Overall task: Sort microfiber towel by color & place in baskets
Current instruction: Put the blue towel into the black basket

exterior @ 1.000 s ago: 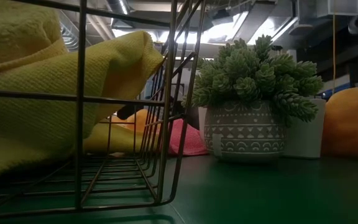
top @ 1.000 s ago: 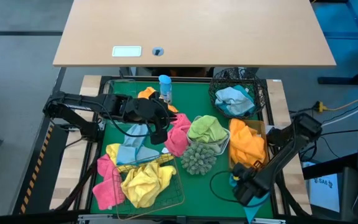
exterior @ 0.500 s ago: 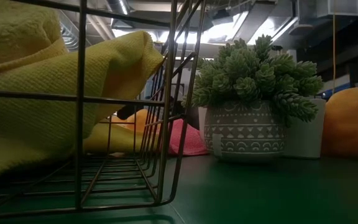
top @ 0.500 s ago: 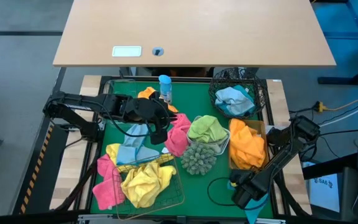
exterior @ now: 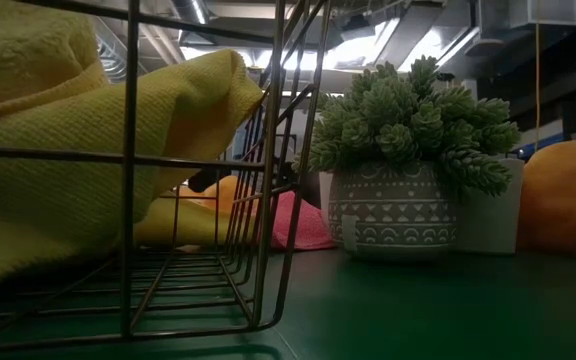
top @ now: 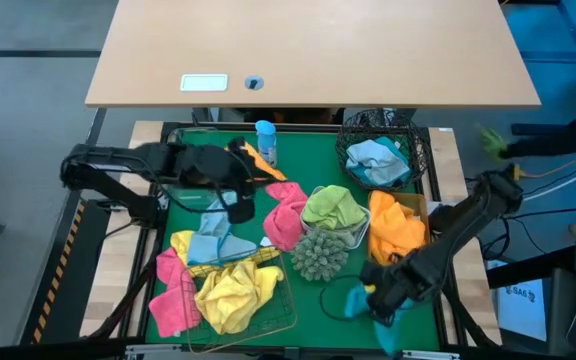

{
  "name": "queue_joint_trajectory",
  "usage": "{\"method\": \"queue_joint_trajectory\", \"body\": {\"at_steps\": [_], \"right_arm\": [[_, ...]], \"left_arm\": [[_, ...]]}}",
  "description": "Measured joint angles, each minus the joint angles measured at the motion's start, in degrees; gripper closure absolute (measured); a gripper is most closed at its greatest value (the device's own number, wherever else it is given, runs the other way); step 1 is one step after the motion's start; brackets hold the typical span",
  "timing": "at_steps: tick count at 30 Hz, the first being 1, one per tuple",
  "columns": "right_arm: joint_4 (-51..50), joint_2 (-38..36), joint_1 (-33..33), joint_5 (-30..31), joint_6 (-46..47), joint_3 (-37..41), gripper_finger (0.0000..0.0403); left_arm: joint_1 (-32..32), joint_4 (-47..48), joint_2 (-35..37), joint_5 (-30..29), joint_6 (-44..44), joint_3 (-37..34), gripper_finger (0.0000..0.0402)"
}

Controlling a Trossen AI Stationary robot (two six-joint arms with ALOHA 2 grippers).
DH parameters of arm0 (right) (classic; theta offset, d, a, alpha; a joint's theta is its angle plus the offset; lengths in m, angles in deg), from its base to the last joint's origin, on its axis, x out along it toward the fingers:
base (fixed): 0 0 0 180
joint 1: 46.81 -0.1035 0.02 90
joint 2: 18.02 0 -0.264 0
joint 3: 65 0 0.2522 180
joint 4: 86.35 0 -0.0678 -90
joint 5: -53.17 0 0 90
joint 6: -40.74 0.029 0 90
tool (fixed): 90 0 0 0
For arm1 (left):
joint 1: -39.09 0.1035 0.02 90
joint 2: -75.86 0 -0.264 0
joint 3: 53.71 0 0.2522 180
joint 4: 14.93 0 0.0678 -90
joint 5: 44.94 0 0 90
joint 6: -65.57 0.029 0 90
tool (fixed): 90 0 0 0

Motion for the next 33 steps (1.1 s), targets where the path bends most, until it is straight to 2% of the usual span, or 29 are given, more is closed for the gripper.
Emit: {"method": "queue_joint_trajectory", "body": {"at_steps": [4,8,14,19,25,33], "right_arm": [[-8.5,-2.1,5.0,7.0,-7.7,-7.7,0.0387],[-17.0,-3.5,10.8,14.8,-15.8,-15.8,0.0397],[-27.5,-4.4,20.0,26.5,-26.6,-27.8,0.0391],[-28.7,-5.1,27.6,31.7,-37.6,-34.4,0.0398],[-28.8,-7.3,39.0,35.3,-49.1,-35.7,0.0395],[-28.8,-10.4,56.9,35.7,-60.1,-29.7,0.0398]], "left_arm": [[1.2,4.3,3.8,0.0,-0.1,0.0,0.0356],[2.3,9.6,6.7,0.0,-1.3,0.0,0.0356],[2.7,17.9,8.2,0.1,-5.3,-0.1,0.0356],[1.8,23.2,9.0,0.3,-11.4,-3.1,0.0356],[-0.1,23.6,11.1,2.5,-18.0,-10.6,0.0356],[-1.1,17.1,11.9,2.6,-23.2,-20.8,0.0356]]}}
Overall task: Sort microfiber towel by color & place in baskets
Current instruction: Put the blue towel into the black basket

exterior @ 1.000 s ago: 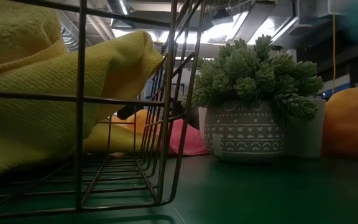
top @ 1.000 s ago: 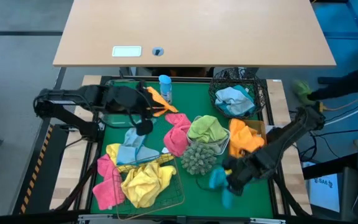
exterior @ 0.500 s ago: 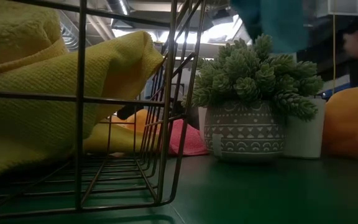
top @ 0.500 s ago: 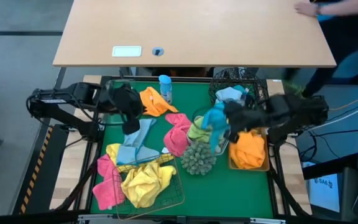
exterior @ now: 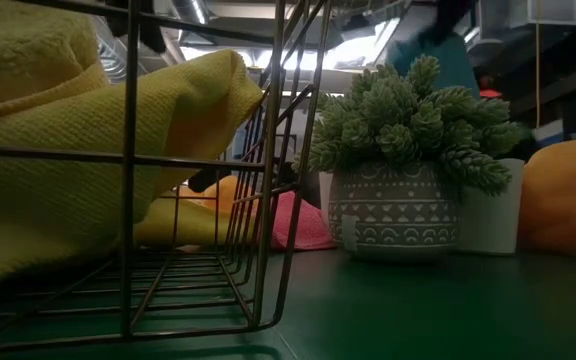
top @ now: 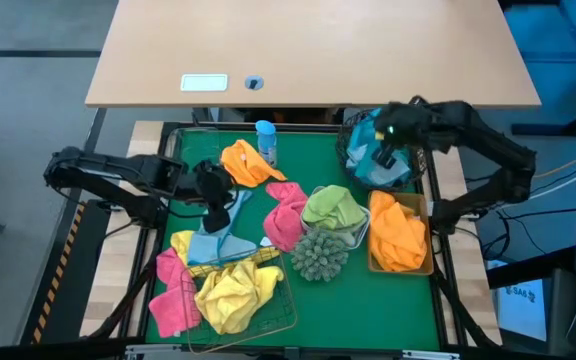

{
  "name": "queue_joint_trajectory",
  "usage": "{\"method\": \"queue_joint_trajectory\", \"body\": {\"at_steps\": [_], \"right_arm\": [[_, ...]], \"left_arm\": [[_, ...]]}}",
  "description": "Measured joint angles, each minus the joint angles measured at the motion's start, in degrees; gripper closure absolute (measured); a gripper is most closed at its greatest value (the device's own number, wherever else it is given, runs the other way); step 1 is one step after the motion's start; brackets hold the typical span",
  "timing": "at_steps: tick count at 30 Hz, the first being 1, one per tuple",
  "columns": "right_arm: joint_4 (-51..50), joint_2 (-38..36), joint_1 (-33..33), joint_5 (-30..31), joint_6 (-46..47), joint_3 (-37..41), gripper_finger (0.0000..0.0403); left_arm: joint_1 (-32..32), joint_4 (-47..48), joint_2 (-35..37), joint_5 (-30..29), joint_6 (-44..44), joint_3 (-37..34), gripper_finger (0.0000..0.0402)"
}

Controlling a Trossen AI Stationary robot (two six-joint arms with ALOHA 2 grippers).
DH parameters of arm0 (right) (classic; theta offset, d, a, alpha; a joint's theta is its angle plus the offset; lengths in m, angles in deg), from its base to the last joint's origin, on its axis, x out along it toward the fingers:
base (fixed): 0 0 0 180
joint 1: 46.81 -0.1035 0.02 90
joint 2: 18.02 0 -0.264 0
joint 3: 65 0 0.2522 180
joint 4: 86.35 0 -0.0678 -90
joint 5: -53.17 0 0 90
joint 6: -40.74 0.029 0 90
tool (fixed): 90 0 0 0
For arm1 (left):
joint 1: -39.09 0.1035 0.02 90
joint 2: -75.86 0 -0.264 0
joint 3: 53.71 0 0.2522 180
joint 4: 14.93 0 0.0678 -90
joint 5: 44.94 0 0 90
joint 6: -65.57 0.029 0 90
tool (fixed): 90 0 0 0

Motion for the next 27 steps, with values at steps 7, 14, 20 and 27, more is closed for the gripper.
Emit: {"method": "queue_joint_trajectory", "body": {"at_steps": [7,14,20,27], "right_arm": [[5.5,-0.4,16.6,2.0,-6.3,9.2,0.0397],[15.2,-0.4,27.3,-7.7,-10.4,20.9,0.0390],[17.3,-0.3,30.6,-13.6,-10.5,30.0,0.0384],[16.9,-0.3,30.8,-15.5,-10.5,37.1,0.0374]], "left_arm": [[0.0,-4.8,-0.2,0.1,-1.2,-4.5,0.0356],[0.0,-4.4,-0.2,0.1,-4.3,-4.6,0.0356],[-0.3,-3.6,-0.2,2.4,-4.4,-4.6,0.0356],[0.1,-0.8,-0.2,5.8,-5.2,-4.6,0.0326]]}}
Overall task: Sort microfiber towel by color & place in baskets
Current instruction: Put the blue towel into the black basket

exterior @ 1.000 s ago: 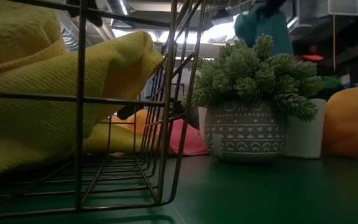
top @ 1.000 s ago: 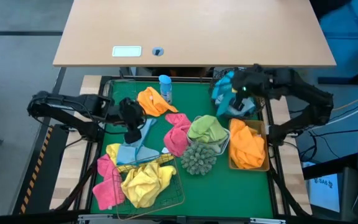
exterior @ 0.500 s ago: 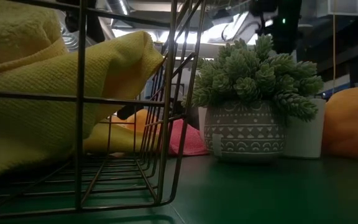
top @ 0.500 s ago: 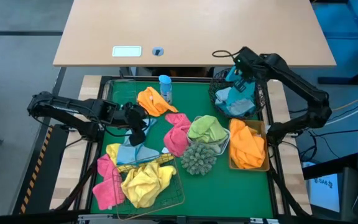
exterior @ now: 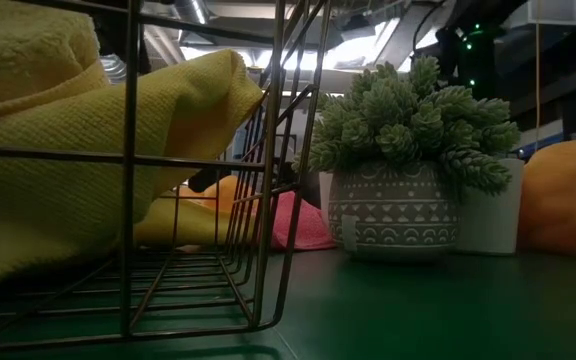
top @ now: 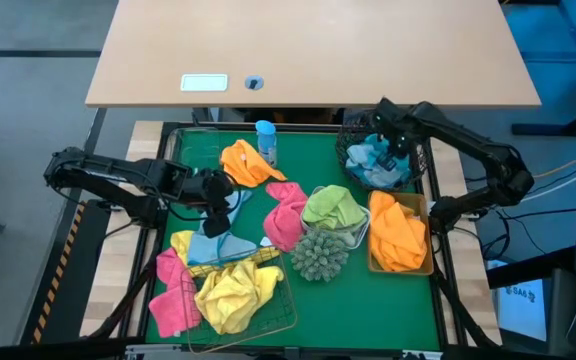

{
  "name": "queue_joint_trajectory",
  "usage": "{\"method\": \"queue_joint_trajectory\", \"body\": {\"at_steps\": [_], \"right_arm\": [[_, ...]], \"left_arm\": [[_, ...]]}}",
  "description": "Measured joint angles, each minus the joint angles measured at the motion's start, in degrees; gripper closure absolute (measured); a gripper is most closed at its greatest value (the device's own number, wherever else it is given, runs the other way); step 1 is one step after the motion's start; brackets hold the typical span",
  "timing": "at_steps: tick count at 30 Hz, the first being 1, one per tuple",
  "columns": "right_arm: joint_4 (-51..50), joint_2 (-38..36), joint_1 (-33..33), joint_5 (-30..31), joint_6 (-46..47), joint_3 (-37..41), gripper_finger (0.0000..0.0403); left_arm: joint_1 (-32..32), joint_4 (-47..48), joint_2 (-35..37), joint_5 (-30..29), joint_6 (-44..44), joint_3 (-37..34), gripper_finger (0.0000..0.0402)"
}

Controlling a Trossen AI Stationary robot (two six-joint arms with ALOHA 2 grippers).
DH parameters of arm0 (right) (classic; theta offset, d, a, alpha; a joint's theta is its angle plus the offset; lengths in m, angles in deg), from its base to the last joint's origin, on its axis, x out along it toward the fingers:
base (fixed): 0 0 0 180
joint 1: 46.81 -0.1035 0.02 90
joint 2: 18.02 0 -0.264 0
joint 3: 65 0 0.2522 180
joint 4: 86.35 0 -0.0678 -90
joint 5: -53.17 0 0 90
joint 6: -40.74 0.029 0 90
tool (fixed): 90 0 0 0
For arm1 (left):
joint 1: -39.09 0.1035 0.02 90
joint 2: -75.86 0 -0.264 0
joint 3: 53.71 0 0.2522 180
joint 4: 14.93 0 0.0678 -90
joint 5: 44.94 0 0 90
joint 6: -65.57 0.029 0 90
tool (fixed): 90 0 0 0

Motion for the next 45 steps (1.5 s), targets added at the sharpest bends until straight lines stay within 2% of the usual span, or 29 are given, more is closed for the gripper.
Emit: {"method": "queue_joint_trajectory", "body": {"at_steps": [5,9,16,21,27,36,45], "right_arm": [[0.2,0.0,0.0,0.0,0.0,1.6,0.0351],[0.2,0.0,0.0,0.0,0.0,1.6,0.0316],[0.5,0.0,-0.1,0.5,0.0,1.6,0.0240],[0.2,0.0,-0.1,0.5,0.0,1.6,0.0208],[0.2,0.0,-0.1,0.5,0.0,1.6,0.0201],[0.2,0.0,-0.1,0.4,0.0,1.6,0.0200],[0.2,0.0,-0.1,0.4,0.0,1.6,0.0200]], "left_arm": [[0.3,2.5,0.0,2.7,-0.6,0.0,0.0286],[-0.1,8.2,-0.2,4.9,-1.8,0.0,0.0263],[-1.7,11.7,-0.8,5.0,-5.2,0.0,0.0249],[-3.3,11.8,-2.2,3.4,-5.2,0.0,0.0249],[-5.0,11.2,-4.2,4.2,-5.3,-2.9,0.0249],[-7.1,1.9,-4.3,14.1,-6.4,-14.5,0.0249],[-7.4,-5.8,-4.3,14.1,-1.0,-20.5,0.0249]]}}
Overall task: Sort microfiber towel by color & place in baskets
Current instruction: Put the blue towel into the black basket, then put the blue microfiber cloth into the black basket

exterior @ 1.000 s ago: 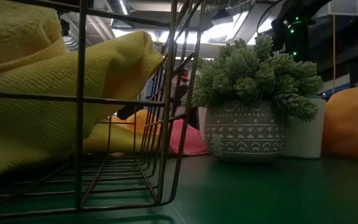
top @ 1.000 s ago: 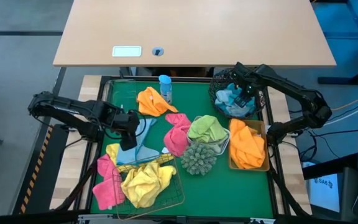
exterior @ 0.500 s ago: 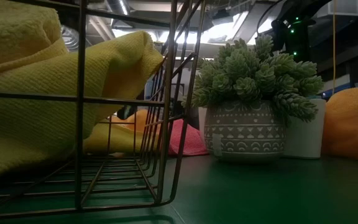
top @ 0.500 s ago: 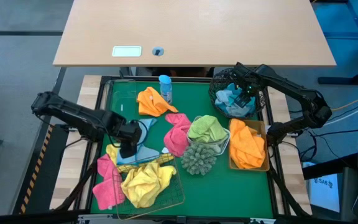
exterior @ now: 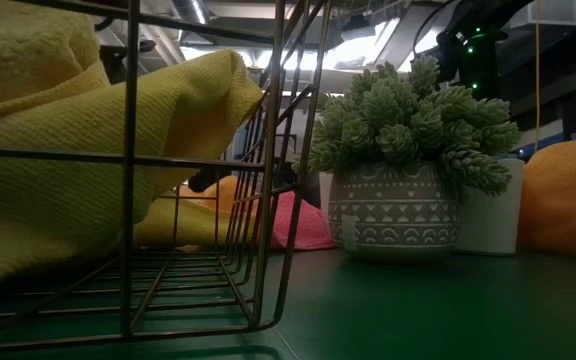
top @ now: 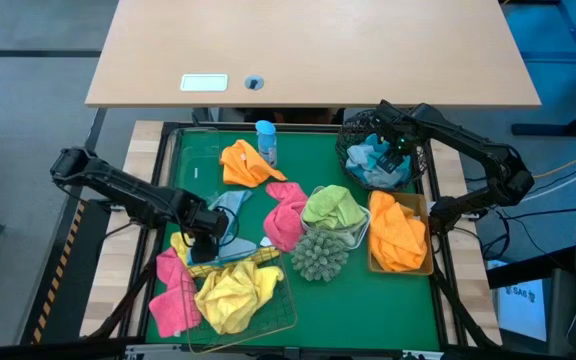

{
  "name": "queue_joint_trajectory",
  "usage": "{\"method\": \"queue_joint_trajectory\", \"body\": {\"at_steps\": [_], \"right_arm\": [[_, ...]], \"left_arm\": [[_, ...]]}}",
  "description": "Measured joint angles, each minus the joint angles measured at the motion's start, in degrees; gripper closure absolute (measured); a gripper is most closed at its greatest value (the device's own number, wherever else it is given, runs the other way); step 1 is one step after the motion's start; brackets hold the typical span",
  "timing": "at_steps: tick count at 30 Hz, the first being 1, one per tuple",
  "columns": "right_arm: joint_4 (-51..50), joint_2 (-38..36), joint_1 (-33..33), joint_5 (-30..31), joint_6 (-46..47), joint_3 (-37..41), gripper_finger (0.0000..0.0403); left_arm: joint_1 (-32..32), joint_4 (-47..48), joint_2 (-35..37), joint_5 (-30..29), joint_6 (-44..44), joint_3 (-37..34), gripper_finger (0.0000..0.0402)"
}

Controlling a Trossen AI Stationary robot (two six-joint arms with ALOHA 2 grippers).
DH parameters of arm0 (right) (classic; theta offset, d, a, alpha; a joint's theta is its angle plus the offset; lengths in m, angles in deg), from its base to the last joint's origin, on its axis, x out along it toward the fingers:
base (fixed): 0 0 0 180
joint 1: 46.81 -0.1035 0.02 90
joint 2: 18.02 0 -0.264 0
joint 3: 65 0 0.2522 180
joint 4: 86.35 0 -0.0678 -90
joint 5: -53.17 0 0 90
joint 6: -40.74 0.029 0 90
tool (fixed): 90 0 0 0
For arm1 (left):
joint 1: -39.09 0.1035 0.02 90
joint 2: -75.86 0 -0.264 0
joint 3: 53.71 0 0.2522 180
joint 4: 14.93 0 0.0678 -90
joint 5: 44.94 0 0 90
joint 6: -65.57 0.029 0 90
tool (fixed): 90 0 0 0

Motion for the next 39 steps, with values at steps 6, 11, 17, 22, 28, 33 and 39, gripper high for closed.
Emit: {"method": "queue_joint_trajectory", "body": {"at_steps": [6,11,17,22,28,33,39], "right_arm": [[0.0,0.0,0.0,0.0,0.0,0.0,0.0200],[-0.2,0.0,0.0,0.0,0.0,0.0,0.0200],[-0.7,0.0,0.0,0.0,0.0,-0.1,0.0200],[-0.9,0.0,0.0,-0.2,0.0,-2.9,0.0200],[-0.9,0.0,0.0,-0.2,0.0,-9.0,0.0200],[0.4,0.0,0.0,-5.5,-0.5,-13.9,0.0200],[8.6,0.0,0.0,-22.6,-2.6,-16.0,0.0200]], "left_arm": [[0.0,-3.9,0.0,-0.3,1.6,-3.1,0.0249],[0.0,-5.2,0.0,-0.3,1.6,-4.0,0.0262],[0.1,-5.3,0.0,1.5,0.7,-4.0,0.0358],[0.1,-5.2,0.0,3.0,-0.7,-3.7,0.0396],[0.1,-3.8,0.1,1.1,-0.7,2.1,0.0399],[0.9,-3.2,0.1,-1.7,-0.7,8.8,0.0400],[3.7,-3.2,0.1,-7.7,1.2,16.7,0.0401]]}}
